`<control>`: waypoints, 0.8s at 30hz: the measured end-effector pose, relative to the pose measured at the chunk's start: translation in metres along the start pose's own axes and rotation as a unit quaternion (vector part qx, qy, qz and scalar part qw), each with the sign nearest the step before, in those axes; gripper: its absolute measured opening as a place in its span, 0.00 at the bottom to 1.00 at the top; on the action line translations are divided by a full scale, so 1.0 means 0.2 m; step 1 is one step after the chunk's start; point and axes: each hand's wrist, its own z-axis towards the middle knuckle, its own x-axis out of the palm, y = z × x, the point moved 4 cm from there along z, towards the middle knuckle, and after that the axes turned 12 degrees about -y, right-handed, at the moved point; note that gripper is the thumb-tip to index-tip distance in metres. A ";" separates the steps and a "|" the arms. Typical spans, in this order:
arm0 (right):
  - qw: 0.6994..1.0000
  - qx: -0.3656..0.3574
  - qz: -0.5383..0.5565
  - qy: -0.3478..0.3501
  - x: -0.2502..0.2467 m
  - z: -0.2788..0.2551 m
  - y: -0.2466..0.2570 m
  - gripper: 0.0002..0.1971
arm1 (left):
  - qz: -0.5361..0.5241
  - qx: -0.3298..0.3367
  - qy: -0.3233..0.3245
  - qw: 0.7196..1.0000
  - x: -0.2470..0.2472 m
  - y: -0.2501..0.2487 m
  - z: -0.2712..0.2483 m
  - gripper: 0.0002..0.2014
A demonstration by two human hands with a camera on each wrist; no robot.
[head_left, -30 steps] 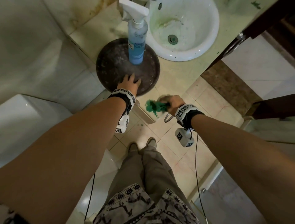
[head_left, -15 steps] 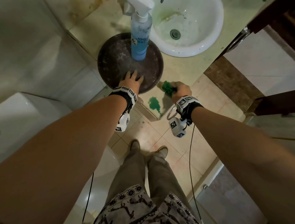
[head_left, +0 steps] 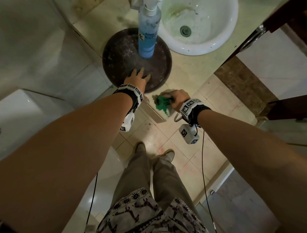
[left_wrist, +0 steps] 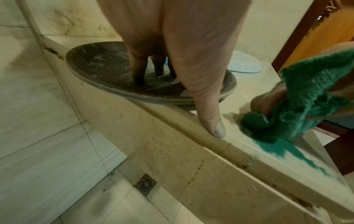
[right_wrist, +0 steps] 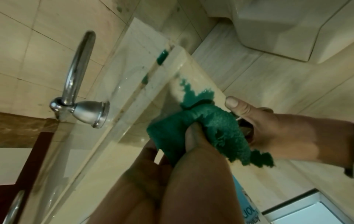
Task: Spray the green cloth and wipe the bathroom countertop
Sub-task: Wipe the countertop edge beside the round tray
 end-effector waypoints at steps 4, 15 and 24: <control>0.999 0.034 0.040 0.010 0.01 -0.02 -0.03 0.26 | 0.001 0.000 -0.002 1.000 0.00 0.01 0.00 0.58; 0.991 0.072 0.067 -0.092 -0.05 0.05 0.02 0.26 | 0.003 0.000 -0.001 1.000 -0.01 0.01 0.00 0.57; 0.996 -0.082 -0.033 0.008 0.04 0.02 0.09 0.30 | 0.009 0.003 -0.013 1.000 0.00 0.01 0.01 0.54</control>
